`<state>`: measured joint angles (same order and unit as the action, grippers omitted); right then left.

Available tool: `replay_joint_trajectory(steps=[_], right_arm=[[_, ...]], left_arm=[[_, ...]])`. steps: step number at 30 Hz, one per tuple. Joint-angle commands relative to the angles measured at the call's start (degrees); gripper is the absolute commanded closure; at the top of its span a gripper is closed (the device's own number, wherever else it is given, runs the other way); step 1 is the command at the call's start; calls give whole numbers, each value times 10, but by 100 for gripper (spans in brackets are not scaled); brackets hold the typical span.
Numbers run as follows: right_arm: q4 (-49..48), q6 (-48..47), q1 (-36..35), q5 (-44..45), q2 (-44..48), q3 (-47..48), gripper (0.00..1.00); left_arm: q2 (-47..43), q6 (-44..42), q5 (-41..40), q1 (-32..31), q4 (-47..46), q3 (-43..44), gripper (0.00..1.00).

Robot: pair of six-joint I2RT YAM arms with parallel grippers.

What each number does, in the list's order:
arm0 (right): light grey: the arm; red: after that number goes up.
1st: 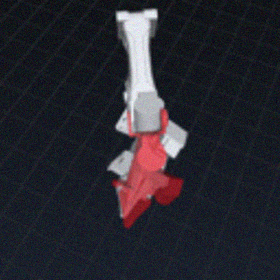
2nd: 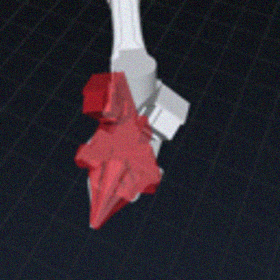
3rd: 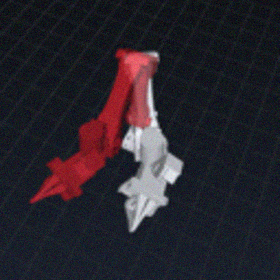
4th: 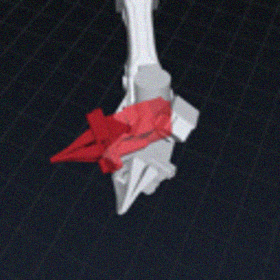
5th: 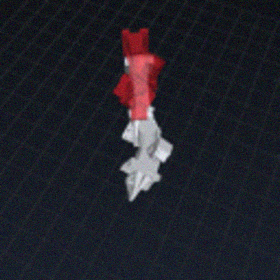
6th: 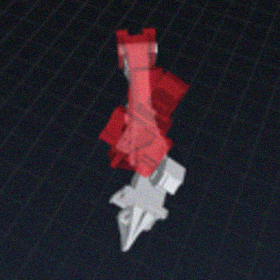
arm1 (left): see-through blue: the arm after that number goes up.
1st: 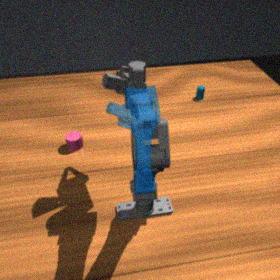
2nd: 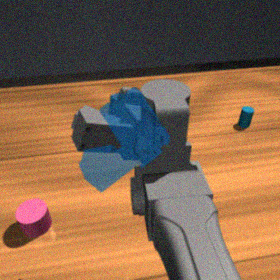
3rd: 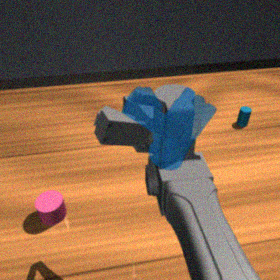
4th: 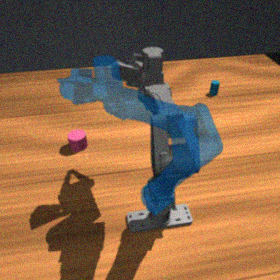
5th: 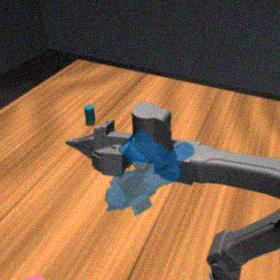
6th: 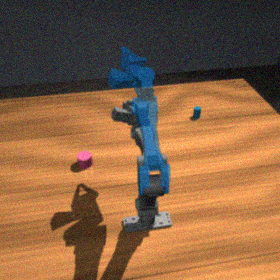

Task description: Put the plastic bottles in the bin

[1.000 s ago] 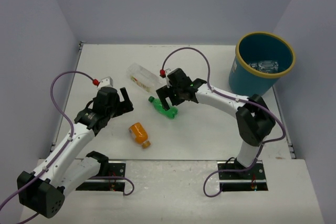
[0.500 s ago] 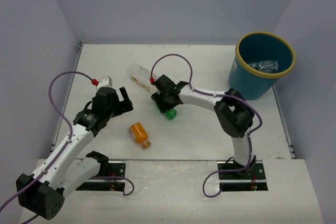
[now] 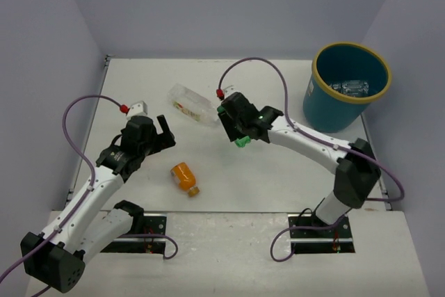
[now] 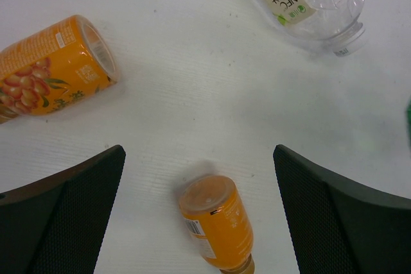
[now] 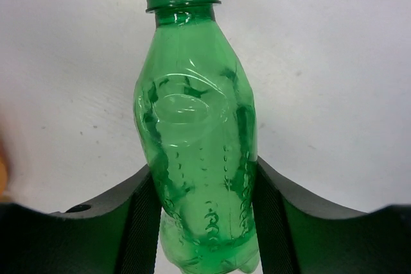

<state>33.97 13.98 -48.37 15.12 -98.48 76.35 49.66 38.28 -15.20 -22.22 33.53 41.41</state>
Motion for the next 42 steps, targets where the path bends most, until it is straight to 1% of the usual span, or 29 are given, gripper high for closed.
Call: replay_joint_trajectory(steps=[1,5,7,9,12,15,17,21,22,26,27,28,30,31,32,33,42], right_arm=[[-15,-37,12,92,142,6,78],[-21,-59,77,126,201,43,79],[-21,-56,137,112,214,70,80],[-23,-56,170,110,224,86,80],[-30,-45,236,143,235,123,80],[-37,-21,315,165,233,146,77],[-42,-7,366,159,216,174,77],[-45,6,437,148,182,215,76],[-45,8,447,147,173,222,75],[-44,9,473,154,146,240,62],[-44,12,478,156,145,241,60],[-44,16,481,158,140,242,53],[-44,20,481,151,134,241,34],[-44,21,481,150,133,240,23],[-44,22,481,150,131,240,8],[-43,23,481,149,130,240,1],[-30,15,481,136,136,246,1]], left_arm=[[-8,-12,-15,-2,-14,17,0],[-10,-11,-13,-2,-12,17,0],[-13,-10,-15,-2,-12,15,0],[-15,-9,-17,-2,-12,13,0],[-15,-9,-18,-2,-8,14,0],[-13,-9,-18,-2,-8,16,0],[-13,-8,-19,-2,-6,16,0],[-13,-8,-19,-2,-5,15,0],[-12,-8,-19,-2,-5,16,0],[-10,-11,-15,-3,-3,25,0],[-10,-12,-15,-3,-3,26,0],[-10,-13,-15,-2,-3,28,0],[-10,-12,-17,-2,-2,26,0],[-11,-12,-18,-2,-2,25,0],[-10,-12,-18,-2,-1,24,0],[-9,-11,-18,-2,0,24,0],[-10,-10,-20,-2,0,23,0]])
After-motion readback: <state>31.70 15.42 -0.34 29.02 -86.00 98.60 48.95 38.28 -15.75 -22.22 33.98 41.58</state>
